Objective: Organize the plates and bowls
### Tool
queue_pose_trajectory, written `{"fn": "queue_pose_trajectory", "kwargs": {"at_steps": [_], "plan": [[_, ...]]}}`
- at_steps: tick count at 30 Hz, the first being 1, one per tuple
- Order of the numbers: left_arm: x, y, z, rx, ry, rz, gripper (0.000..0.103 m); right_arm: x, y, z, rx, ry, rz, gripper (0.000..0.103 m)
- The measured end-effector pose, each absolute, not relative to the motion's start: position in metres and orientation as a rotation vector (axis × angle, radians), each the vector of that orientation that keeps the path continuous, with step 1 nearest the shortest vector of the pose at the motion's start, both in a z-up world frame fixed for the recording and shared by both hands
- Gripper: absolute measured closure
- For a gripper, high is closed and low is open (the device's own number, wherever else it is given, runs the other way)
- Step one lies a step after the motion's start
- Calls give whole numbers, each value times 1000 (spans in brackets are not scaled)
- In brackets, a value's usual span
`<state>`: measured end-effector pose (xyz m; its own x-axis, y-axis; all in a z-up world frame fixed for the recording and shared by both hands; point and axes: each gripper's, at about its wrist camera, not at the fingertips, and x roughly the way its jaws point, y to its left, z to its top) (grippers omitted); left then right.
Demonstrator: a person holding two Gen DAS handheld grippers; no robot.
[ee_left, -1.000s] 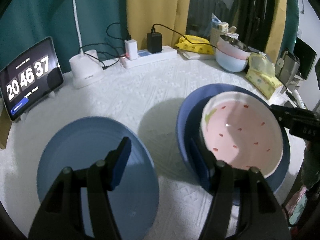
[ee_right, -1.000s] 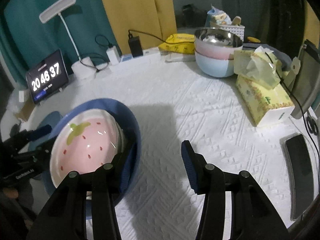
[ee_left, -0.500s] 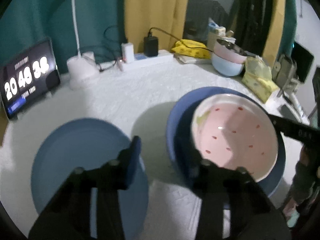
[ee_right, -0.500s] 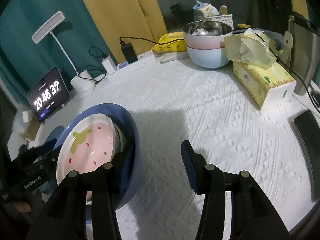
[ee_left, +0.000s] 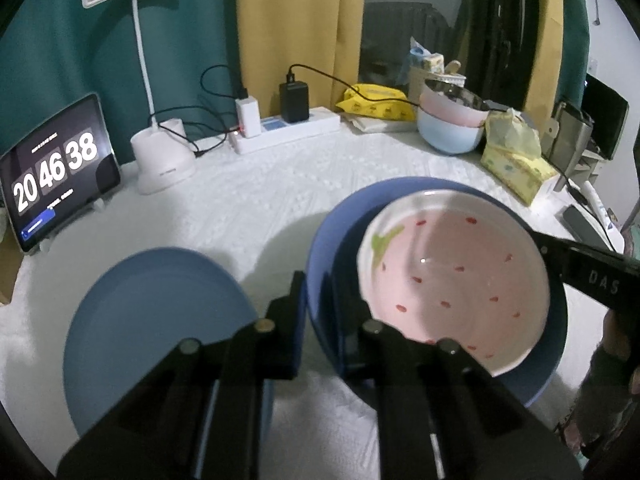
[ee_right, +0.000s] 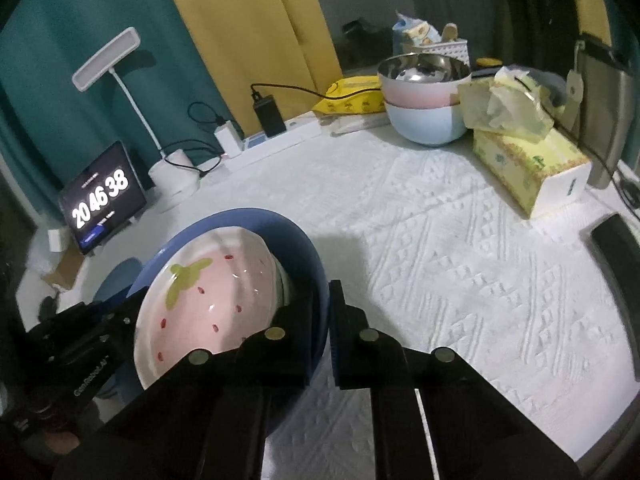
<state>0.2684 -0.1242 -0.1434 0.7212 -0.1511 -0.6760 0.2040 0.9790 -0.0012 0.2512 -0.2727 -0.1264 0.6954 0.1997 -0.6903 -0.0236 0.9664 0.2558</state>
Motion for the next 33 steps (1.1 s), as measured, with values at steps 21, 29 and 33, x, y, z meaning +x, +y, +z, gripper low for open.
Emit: {"fn": "queue_pose_trajectory", "kwargs": {"at_steps": [21,29,33], "plan": [[268,-129,-141,96,762,-223,93,243,-277,-117,264,786,103,95],[267,-130,-139,92,763,-229,93,241,-276,-109,254,768,103,95],[267,-130,-139,83,764,-240,93,241,-277,-107,257,769,102,95]]}}
